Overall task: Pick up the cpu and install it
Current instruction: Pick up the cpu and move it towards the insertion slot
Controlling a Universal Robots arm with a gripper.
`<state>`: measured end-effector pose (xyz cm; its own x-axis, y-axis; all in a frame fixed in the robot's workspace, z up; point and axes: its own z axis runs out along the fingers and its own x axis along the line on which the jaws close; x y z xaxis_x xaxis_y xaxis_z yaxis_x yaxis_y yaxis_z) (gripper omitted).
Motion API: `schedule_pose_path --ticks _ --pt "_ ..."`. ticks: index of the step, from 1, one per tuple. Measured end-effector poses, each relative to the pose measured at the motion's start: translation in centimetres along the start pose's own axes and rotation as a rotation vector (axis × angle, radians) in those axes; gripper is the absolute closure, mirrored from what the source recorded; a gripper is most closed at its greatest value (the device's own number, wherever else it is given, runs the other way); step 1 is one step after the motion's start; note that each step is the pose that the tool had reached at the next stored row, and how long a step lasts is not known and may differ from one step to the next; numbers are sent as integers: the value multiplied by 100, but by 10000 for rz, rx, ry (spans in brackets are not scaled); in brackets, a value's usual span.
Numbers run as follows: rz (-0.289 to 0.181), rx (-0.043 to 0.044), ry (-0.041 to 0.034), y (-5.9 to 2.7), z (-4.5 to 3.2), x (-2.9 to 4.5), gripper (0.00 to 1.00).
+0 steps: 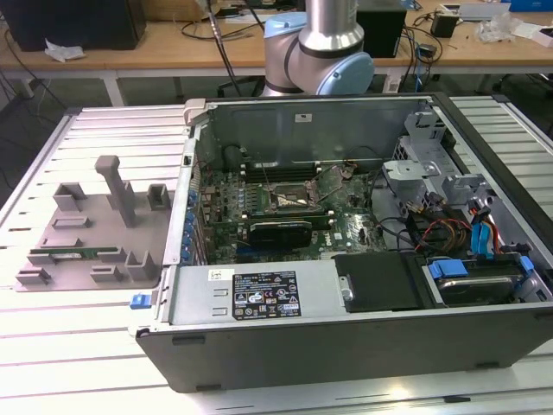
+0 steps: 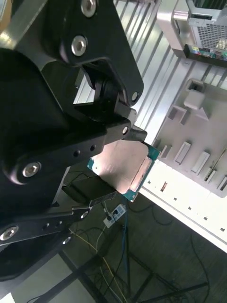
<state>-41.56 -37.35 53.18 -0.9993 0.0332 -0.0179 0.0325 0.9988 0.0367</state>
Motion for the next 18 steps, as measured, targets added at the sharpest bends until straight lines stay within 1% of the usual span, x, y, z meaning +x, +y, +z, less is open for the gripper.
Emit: schedule_pose_path --ticks 1,3,4,5,6,8,10,11,13,16,17,18 --pt "0 -1 -1 2 5 -75 46" --pt "0 0 1 5 9 -166 46" --pt "-1 0 2 7 15 -237 46" --pt "-1 0 1 10 27 -339 46" --pt "0 0 2 12 43 -416 46" --pt "-1 1 4 14 66 -508 46" --pt "-1 1 7 17 102 -646 46" --pt "0 1 8 18 113 -688 46" --pt "0 0 10 22 153 -836 46" --pt "0 0 13 25 192 -980 46" --pt "1 1 15 27 209 -1049 46" --pt "-1 0 15 29 233 -1146 46"
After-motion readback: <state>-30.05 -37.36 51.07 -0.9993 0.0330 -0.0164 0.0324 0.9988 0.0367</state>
